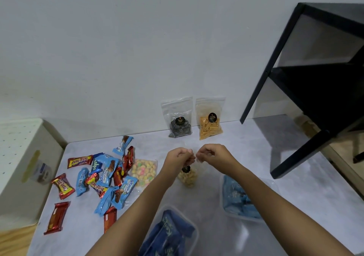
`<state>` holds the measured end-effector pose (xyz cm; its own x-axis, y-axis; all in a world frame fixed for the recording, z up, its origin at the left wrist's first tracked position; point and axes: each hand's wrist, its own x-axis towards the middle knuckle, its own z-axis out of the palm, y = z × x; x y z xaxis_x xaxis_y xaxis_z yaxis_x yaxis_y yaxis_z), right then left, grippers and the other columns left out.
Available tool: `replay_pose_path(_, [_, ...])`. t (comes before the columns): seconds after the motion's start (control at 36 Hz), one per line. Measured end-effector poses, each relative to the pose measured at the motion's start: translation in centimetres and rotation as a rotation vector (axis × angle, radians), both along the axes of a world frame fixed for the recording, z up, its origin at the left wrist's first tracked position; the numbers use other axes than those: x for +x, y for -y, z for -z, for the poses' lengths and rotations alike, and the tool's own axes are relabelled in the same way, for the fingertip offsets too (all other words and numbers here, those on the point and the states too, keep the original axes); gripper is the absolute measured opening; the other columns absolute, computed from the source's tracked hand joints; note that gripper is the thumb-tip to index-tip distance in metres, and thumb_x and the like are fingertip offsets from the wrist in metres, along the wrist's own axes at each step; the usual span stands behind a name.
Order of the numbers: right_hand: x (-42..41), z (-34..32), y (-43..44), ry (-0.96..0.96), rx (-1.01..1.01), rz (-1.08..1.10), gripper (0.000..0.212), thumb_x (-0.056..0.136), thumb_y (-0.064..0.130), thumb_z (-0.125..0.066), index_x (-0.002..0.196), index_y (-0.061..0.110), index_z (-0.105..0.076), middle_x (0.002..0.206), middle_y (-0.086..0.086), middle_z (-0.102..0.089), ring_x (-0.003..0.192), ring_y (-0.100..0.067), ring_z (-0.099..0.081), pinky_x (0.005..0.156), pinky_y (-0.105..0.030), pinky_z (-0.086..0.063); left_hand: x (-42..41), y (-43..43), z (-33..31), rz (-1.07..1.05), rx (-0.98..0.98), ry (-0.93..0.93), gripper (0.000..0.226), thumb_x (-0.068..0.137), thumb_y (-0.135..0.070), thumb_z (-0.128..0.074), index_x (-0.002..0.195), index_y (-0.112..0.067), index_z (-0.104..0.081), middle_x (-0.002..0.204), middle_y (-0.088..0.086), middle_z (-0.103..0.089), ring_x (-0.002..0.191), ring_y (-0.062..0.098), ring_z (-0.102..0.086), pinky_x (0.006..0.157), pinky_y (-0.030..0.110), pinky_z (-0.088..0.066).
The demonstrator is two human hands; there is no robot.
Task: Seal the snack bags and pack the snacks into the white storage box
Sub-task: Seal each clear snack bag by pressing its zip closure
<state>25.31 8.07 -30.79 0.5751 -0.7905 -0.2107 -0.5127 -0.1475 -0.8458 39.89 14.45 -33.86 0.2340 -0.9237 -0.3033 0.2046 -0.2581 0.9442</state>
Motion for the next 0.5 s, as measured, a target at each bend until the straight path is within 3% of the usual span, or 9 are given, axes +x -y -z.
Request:
replay_pose_path(0.14, [0.5,0.0,0.0,-0.061,-0.001,-0.006,0.013,0.089,0.015,-0.057,0.080,0.012,-0.067,0.071,0.004,-0.065,0.063,-0.003,-0.055,0.058,-0.014,-0.044,0.6,0.1,-0.3,0.077,0.000,0.037,0.016,0.094,-0.005,-0.048,0.083,0.001,-0.059,0.076,0.009,-0.061,0.064,0.007,-0.062,0.066,0.016,-0.053])
replay_pose_path(0.31, [0.8,0.5,-0.5,0.004,0.091,0.074,0.016,0.087,0.009,-0.053,0.084,-0.001,-0.065,0.071,-0.005,-0.063,0.064,-0.013,-0.053,0.054,-0.021,-0.041,0.6,-0.2,-0.2,0.076,-0.002,0.081,0.018,0.094,-0.003,-0.046,0.080,-0.004,-0.058,0.074,0.007,-0.061,0.065,0.007,-0.060,0.065,0.015,-0.052])
replay_pose_path(0.5, [0.8,0.7,-1.0,0.120,0.285,0.149,0.017,0.089,0.008,-0.050,0.077,0.009,-0.061,0.071,-0.005,-0.059,0.063,-0.011,-0.051,0.055,-0.021,-0.041,0.3,-0.5,0.3,0.056,-0.020,0.132,0.024,0.095,-0.003,-0.044,0.076,-0.008,-0.058,0.073,0.005,-0.060,0.069,0.012,-0.058,0.066,0.017,-0.051])
